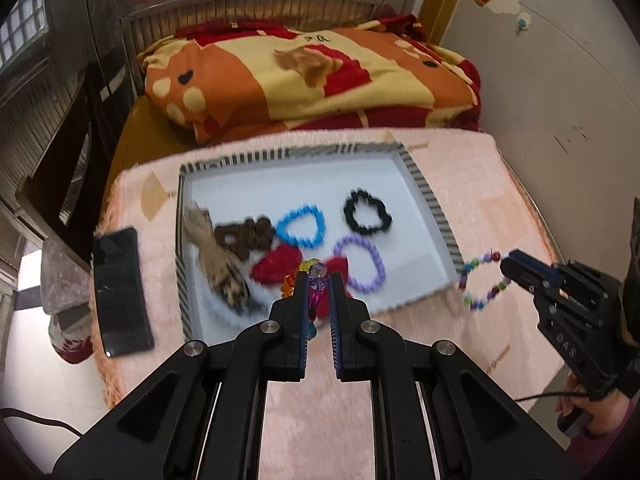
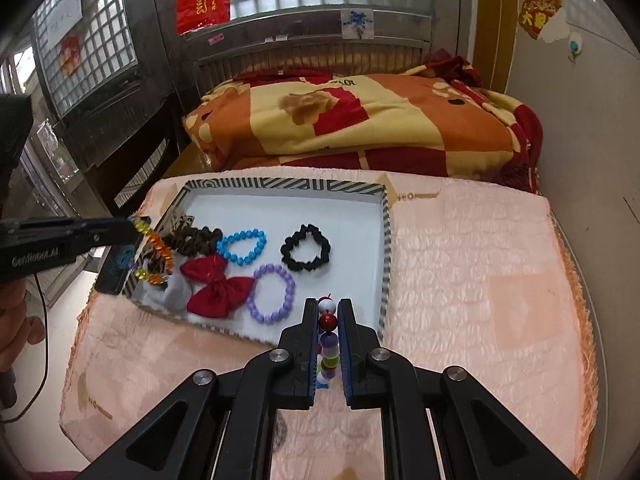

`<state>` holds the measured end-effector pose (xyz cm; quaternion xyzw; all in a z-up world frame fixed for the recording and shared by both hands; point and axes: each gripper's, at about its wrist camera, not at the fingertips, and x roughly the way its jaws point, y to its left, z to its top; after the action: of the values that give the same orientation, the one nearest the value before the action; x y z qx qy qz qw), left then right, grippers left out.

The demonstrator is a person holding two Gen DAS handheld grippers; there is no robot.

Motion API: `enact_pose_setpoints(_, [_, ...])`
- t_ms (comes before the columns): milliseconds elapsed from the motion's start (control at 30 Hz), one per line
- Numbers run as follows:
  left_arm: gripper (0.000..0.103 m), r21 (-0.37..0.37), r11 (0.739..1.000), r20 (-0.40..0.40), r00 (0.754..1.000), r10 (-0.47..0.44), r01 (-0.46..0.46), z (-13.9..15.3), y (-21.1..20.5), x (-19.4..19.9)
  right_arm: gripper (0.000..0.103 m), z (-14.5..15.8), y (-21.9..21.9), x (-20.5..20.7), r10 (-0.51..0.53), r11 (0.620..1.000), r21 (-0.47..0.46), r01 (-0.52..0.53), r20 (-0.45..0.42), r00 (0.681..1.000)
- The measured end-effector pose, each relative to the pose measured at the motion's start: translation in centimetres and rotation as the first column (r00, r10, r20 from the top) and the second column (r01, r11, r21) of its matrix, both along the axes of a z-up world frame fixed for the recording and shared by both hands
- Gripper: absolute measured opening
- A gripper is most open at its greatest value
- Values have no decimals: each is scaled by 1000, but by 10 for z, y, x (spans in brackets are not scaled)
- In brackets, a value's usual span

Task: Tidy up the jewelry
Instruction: 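Carry both bracelets into the tray and open both tools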

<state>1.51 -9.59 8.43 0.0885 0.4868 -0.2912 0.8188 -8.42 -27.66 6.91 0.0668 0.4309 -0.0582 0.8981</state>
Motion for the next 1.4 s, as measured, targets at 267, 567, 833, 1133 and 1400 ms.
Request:
enact_pose_setpoints(267, [8, 23, 999, -11, 999, 39, -38, -7, -31, 48, 9, -18, 0, 38, 51, 998, 46, -49, -37, 998])
enact_pose_setpoints(567, [8, 70, 995, -38, 997, 71, -68, -42, -73, 96, 9, -65, -22, 77, 56, 993, 112, -42, -127, 990])
enact_pose_setpoints(833, [8, 142, 975, -56, 982, 182, -173, -83, -58, 133, 9, -94, -41, 88, 31, 995, 96, -13, -194, 980])
enact_pose_setpoints(1133, [8, 176, 950, -34, 963, 266, -256, -101, -39, 152, 35, -106, -32, 95, 49, 998, 37, -41, -244, 969])
enact_pose_setpoints(1400, [29, 171, 952, -44, 963, 266, -255, -99, -33, 146, 41, -84, -27, 79, 36, 997, 67, -24, -185, 982])
